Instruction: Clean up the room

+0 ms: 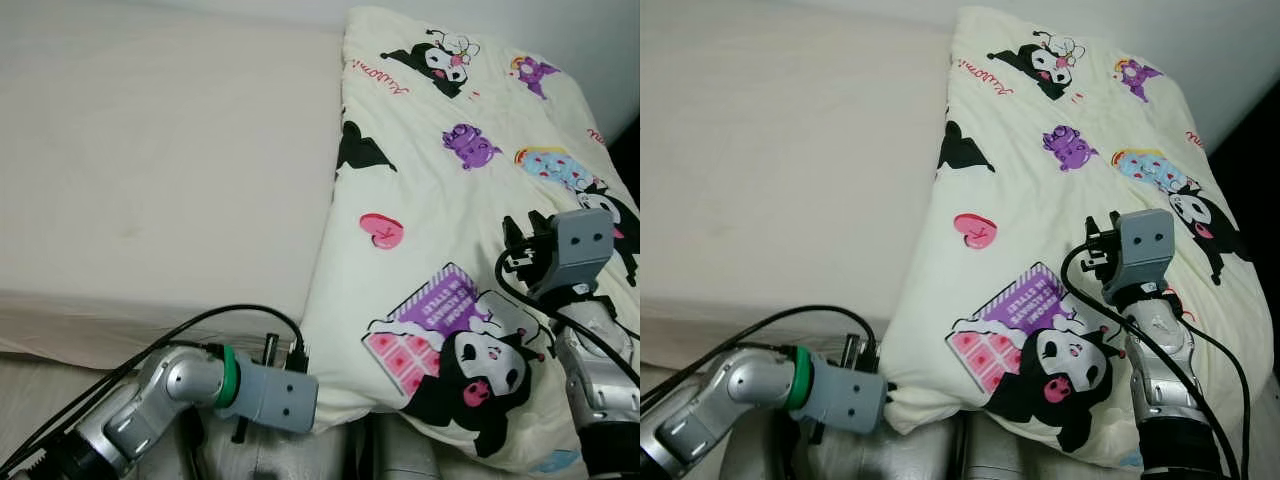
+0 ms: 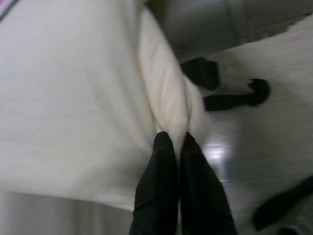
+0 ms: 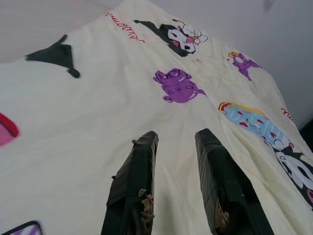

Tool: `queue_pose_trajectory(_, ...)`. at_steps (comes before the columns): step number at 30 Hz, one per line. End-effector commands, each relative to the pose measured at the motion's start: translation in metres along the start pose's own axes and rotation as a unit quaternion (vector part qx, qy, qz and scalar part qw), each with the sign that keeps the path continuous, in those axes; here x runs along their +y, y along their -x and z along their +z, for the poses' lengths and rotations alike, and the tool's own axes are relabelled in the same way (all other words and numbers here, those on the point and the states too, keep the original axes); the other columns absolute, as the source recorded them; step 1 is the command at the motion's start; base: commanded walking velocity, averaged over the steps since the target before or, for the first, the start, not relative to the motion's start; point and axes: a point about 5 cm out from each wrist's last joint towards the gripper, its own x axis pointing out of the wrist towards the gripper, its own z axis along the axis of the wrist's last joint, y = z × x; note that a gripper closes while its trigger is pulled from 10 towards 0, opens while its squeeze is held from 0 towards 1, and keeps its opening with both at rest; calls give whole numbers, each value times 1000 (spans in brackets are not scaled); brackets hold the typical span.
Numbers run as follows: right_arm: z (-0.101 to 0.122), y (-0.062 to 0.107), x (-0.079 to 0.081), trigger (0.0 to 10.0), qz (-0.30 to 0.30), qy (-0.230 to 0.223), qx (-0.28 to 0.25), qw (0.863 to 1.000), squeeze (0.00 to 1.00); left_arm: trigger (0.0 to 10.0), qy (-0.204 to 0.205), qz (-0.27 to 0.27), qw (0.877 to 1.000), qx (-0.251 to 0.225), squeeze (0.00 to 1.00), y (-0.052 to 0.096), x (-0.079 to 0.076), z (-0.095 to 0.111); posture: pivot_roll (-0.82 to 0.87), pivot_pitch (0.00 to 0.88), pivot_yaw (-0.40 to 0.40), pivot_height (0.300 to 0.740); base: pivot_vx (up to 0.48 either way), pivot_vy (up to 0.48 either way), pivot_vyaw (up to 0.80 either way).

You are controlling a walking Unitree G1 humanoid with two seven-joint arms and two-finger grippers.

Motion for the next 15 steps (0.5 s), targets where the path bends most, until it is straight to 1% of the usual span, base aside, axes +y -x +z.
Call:
queue_pose_trajectory(1,-4,3,-4,10000,-11,-5,7,1000,0,10000,33,-38,999,5,1000,-3,-15,-4,2,166,-47,482,0,0,0)
queue_pose_trajectory(2,-4,3,-4,10000,-11,-5,7,1000,0,10000,44,-43,998,-2,1000,-2,-15,-2,2,166,-47,482,0,0,0)
queue_pose_trajectory(4,-4,3,-4,10000,-12,-5,7,1000,0,10000,51,-43,998,-7,1000,0,-14,0,1,167,-45,482,0,0,0)
queue_pose_trajectory(6,-5,3,-4,10000,-12,-5,7,1000,0,10000,71,-23,997,-23,1000,5,-10,3,1,167,-45,482,0,0,0)
queue_pose_trajectory(7,-5,3,-4,10000,-12,-5,7,1000,0,10000,71,-23,997,-23,1000,5,-10,3,1,167,-45,482,0,0,0)
queue_pose_trajectory(8,-5,4,-4,10000,-12,-5,7,1000,0,10000,86,-1,996,-31,1000,10,-5,3,1,171,-42,482,0,0,0)
queue_pose_trajectory(9,-5,4,-4,10000,-12,-5,7,1000,0,10000,86,-1,996,-31,1000,10,-5,3,1,171,-42,482,0,0,0)
queue_pose_trajectory(10,-5,4,-3,10000,-12,-6,7,1000,0,10000,106,25,993,-45,1000,18,2,5,1,171,-42,482,0,0,0)
queue_pose_trajectory(11,-5,4,-3,10000,-12,-6,7,1000,0,10000,106,25,993,-45,1000,18,2,5,1,171,-42,482,0,0,0)
queue_pose_trajectory(12,-5,4,-3,10000,-12,-6,7,1000,0,10000,131,66,987,-66,1000,28,12,7,8,175,-39,482,0,0,0)
queue_pose_trajectory(13,-5,4,-3,10000,-12,-6,7,1000,0,10000,131,66,987,-66,1000,28,12,7,8,175,-39,482,0,0,0)
queue_pose_trajectory(14,-5,5,-2,10000,-9,-8,4,1000,0,10000,176,150,966,-117,506,41,31,13,20,178,-44,482,0,0,0)
queue_pose_trajectory(15,-1,4,1,10000,-6,-21,-8,1000,0,10000,238,248,921,-184,0,56,53,19,20,178,-44,482,0,0,0)
